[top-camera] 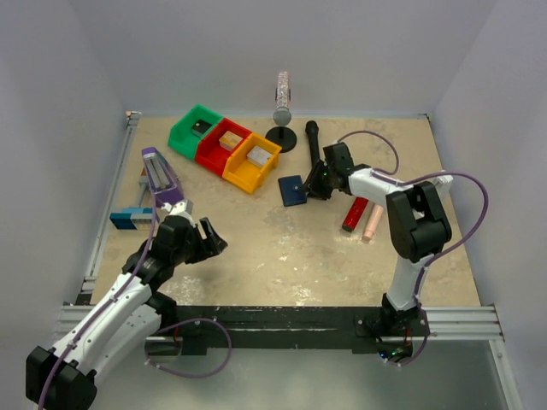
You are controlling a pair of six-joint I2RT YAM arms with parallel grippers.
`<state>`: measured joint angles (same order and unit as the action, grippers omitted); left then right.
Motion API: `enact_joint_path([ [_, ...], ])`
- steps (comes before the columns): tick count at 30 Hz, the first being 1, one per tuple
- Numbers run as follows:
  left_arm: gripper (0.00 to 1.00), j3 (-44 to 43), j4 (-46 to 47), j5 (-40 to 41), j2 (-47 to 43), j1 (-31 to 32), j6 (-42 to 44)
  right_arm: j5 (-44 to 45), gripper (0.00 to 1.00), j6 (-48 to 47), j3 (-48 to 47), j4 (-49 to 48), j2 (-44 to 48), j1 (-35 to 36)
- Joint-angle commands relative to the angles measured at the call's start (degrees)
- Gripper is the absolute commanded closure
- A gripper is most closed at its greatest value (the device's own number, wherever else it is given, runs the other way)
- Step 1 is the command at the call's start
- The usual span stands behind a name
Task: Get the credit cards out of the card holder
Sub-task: Open the card holder at the center of the board.
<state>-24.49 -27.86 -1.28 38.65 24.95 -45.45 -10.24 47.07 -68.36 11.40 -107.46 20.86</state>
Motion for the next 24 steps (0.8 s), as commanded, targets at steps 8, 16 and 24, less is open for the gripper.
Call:
enact_joint_path([
  [8,0.27,-0.38,5.0,-1.71,1.51,0.36,-0.69,6.02,0.53,-8.3,-5.19,10.21,5.69,0.85],
  [16,0.29,-1.08,5.88,-1.71,2.92,0.8,-1.22,7.42,0.5,-7.78,-17.06,20.76,-2.22,1.02],
  [24,0.3,-2.4,5.88,-1.18,4.32,1.59,-1.22,7.78,0.45,-4.18,-25.75,24.72,-7.23,1.02],
])
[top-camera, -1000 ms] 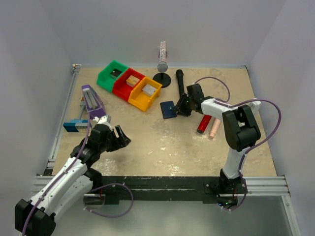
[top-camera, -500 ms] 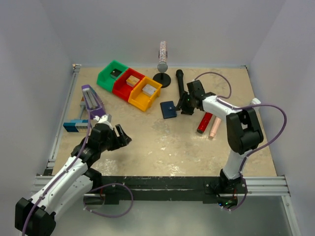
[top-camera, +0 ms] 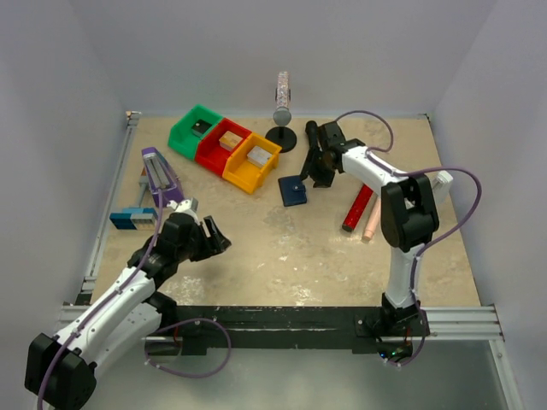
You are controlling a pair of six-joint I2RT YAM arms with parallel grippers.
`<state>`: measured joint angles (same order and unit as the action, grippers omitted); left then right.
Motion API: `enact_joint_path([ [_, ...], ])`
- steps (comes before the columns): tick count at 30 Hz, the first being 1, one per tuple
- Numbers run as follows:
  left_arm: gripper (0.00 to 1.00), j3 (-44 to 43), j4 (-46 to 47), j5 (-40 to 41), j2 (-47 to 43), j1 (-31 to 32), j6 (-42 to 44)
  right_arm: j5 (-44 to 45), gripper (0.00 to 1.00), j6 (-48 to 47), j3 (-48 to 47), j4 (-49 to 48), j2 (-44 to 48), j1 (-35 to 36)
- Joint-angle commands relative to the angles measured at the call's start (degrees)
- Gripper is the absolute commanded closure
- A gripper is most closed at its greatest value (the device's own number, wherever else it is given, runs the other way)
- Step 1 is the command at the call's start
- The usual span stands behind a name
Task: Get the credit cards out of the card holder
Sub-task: Open the card holder at the center of the board.
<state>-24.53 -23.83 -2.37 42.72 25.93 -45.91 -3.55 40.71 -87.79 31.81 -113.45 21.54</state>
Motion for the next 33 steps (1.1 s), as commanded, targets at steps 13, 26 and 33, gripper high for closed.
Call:
enact_joint_path([
  [13,0.3,-2.98,1.86,0.53,0.87,1.31,-1.55,5.4,0.42,3.24,-18.03,17.05,-8.19,1.31],
  [26,0.31,-3.15,2.65,0.88,1.67,2.54,-2.34,6.8,0.39,3.94,-25.23,26.36,-13.28,3.86],
  [33,0.32,-3.59,2.39,1.49,1.05,2.98,-2.69,7.85,0.39,3.59,-25.19,27.72,-10.95,4.12],
])
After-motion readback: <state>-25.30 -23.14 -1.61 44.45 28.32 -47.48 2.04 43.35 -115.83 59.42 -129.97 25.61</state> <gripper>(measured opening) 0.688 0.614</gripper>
